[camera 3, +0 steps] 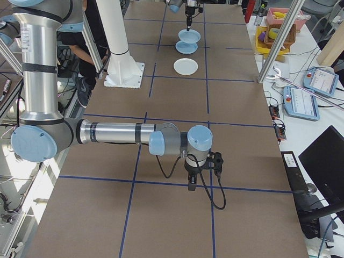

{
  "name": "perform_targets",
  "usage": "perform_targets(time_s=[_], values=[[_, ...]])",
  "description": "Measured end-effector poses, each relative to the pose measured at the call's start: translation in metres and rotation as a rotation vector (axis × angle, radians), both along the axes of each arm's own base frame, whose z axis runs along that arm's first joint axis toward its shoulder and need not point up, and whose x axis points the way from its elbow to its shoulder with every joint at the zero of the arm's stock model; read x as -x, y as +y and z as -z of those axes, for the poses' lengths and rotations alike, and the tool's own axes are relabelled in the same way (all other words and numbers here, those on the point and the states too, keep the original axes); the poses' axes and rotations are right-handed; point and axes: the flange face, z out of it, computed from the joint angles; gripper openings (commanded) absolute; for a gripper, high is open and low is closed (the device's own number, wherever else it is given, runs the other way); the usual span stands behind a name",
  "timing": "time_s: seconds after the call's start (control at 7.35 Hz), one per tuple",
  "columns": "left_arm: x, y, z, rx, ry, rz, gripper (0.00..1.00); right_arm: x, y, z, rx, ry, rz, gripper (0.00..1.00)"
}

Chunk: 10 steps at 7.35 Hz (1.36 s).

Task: Stack plate in center

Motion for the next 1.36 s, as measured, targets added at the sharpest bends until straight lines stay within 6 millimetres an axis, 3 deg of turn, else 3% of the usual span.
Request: perform_targets(time_s=[0.27,0.41,0.54,0.82,1.09,1.36], values=[[-0.026,0.005,0.007,0.007,0.004,-0.009,0.00,0.000,0.000,0.000,0.000,0.000,0.000,1.00],[-0.032,0.004,0.009,0.007,0.005,-0.012,0.93,0.000,0.000,0.000,0.000,0.000,0.000,1.00],[-0.036,0.002,0.010,0.000,0.008,-0.019,1.00,0.000,0.000,0.000,0.000,0.000,0.000,1.00],[-0.033,0.004,0.016,-0.027,0.020,-0.030,1.00,0.000,0.000,0.000,-0.001,0.000,0.001,1.00],[-0.026,0.008,0.041,-0.060,0.051,-0.036,1.00,0.000,0.000,0.000,-0.001,0.001,0.001,1.00],[-0.023,0.016,0.079,-0.081,0.085,-0.055,1.00,0.000,0.000,0.000,0.000,0.001,0.000,1.00]])
